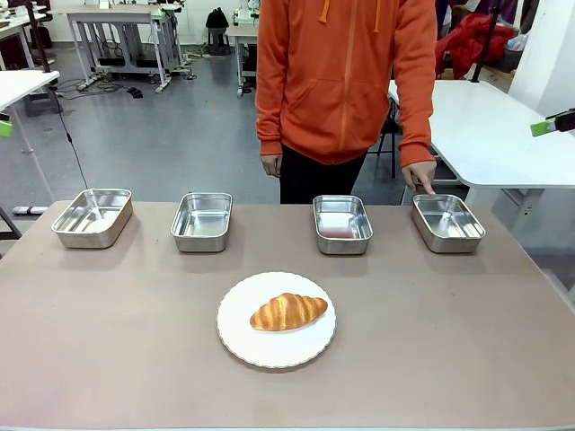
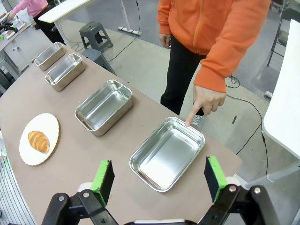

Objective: Place the bread in the container.
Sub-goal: Place the Butter Roll into the Airtight Container indicated by the human.

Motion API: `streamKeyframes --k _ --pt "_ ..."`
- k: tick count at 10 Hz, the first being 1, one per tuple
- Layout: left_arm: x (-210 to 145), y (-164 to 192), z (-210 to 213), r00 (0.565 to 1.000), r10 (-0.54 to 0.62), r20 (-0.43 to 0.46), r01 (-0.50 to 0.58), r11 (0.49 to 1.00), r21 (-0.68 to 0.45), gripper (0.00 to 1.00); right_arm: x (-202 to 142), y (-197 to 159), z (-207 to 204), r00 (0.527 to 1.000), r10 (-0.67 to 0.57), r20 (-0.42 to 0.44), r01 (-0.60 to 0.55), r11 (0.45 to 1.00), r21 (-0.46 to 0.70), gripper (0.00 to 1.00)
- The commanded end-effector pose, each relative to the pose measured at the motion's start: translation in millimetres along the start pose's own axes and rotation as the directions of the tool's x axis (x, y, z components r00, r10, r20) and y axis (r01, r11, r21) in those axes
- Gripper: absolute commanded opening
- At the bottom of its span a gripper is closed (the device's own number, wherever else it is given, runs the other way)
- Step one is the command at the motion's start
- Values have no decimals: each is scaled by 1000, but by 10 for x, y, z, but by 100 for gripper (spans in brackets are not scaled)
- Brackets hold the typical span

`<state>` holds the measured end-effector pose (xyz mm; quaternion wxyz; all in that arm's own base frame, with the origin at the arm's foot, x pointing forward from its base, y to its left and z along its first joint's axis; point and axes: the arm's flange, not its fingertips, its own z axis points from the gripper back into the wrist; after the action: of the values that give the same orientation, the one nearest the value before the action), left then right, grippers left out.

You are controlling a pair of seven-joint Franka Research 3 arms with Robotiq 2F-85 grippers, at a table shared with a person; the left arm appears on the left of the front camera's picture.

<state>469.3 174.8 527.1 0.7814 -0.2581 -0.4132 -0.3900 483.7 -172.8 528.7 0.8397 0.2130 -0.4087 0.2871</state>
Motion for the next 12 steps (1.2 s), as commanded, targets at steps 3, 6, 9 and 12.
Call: streamKeyframes --k 3,6,9,12 --pt "13 5 19 1000 -2 3 2 1000 0 100 0 0 0 1000 0 0 0 1000 0 100" --pt "13 5 19 1000 -2 3 2 1000 0 100 494 784 -602 970 212 -119 -198 973 117 100" --pt "13 5 19 1000 -2 3 2 1000 0 100 537 1667 -1513 897 357 -261 -283 917 282 100" --pt "13 5 19 1000 -2 3 2 1000 0 100 217 2608 -2154 788 520 -331 -345 817 461 100"
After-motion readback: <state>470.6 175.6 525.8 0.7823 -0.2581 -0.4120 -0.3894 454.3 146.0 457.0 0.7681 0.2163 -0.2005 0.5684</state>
